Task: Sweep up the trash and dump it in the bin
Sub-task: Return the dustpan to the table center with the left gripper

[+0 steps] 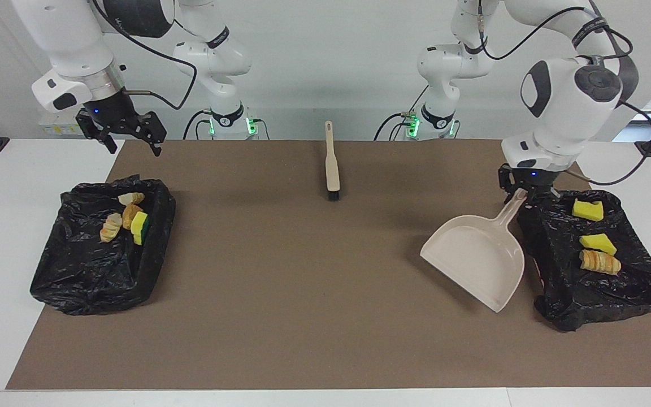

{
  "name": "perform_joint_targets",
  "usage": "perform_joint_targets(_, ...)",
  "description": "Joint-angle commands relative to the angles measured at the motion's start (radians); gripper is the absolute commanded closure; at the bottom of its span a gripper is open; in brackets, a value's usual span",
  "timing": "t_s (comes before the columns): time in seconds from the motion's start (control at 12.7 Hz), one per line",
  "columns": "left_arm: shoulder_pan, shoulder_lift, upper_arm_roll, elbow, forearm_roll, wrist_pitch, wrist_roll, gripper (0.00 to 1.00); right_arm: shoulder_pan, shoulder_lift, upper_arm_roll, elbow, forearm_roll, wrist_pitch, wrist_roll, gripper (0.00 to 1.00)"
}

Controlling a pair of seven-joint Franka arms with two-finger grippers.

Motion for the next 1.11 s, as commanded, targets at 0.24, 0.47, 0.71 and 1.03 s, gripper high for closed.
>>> perform_joint_targets(0.24,-0.236,-0.036,0.022,-0.087,-0.023,0.093,-0.494,1.0,-0.005,-0.057,0.003,-0.049,0.019,-0.006,0.046,0.0)
perform_joint_targets(0.47,-0.363,0.037,0.022,-0.079,-0.023,0.205,-0.839,1.0,-0.003,-0.06,0.006,-0.056,0.023,-0.017,0.05,0.0)
perform_joint_targets(0.71,-0.454,0.116,0.02,-0.068,-0.061,0.361,-1.16,1.0,-0.003,-0.072,0.02,-0.07,0.025,-0.015,0.02,0.0)
perform_joint_targets(1.03,-0.551,0.226,0.019,0.001,-0.142,0.437,-1.23,1.0,-0.003,-0.075,0.024,-0.088,0.012,-0.015,-0.018,0.0)
